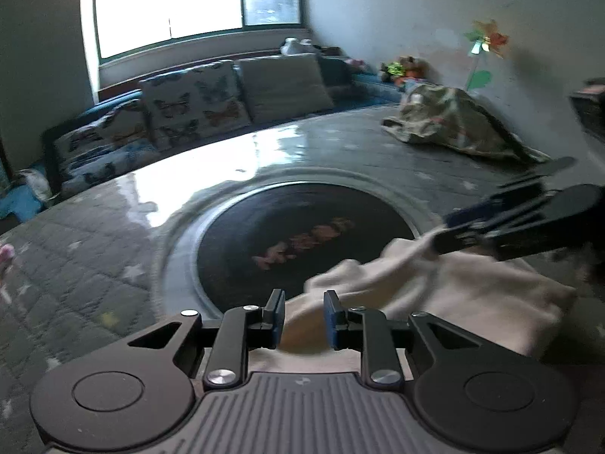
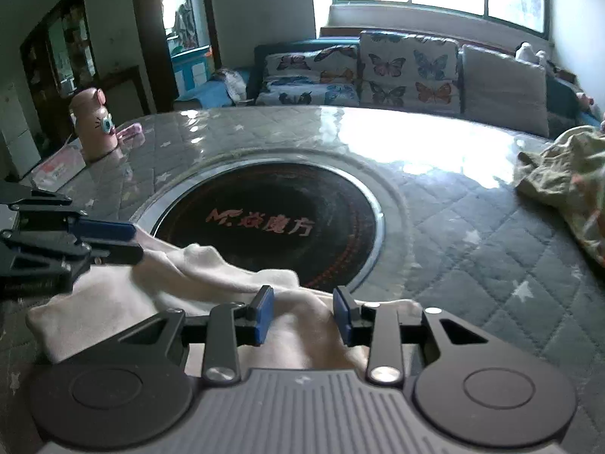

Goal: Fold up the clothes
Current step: 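Lower the folded hem onto the sweatshirt and open both grippers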

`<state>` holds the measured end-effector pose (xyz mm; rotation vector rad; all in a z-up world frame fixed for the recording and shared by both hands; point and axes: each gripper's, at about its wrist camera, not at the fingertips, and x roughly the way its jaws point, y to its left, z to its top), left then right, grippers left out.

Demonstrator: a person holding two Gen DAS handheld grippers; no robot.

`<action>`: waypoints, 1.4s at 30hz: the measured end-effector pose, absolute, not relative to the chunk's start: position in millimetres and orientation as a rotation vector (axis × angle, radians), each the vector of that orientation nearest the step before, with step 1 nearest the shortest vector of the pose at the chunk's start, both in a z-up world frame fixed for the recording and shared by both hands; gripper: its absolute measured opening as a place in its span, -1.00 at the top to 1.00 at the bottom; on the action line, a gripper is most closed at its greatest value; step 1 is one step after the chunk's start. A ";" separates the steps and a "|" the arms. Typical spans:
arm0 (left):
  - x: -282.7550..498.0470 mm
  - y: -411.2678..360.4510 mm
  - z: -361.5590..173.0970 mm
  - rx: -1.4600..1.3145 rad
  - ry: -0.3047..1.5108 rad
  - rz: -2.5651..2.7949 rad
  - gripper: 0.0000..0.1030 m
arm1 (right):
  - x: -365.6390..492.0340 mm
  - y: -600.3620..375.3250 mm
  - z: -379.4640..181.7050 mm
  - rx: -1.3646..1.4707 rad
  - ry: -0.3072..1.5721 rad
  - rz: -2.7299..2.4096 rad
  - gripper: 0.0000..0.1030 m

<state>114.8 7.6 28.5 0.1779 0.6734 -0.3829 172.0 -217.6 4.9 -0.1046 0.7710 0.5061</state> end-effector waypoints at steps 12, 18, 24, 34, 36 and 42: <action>137.8 -14.2 7.7 0.130 0.755 -0.397 0.53 | 161.1 -224.4 12.0 -0.070 0.739 0.513 0.36; 138.2 -14.8 7.4 0.132 0.756 -0.394 0.53 | 145.6 -224.1 8.8 -0.103 0.776 0.542 0.46; 137.6 -15.1 7.0 0.131 0.752 -0.390 0.52 | 144.7 -237.7 10.0 -0.063 0.780 0.518 0.54; 136.2 -17.6 5.4 0.145 0.737 -0.377 0.50 | 79.3 -212.1 22.7 -0.230 0.736 0.715 0.54; 136.9 -18.0 5.3 0.143 0.737 -0.371 0.50 | 68.2 -203.5 13.4 -0.281 0.750 0.747 0.53; 133.5 -17.2 7.6 0.141 0.730 -0.369 0.42 | 51.6 -194.1 13.9 -0.358 0.685 0.746 0.53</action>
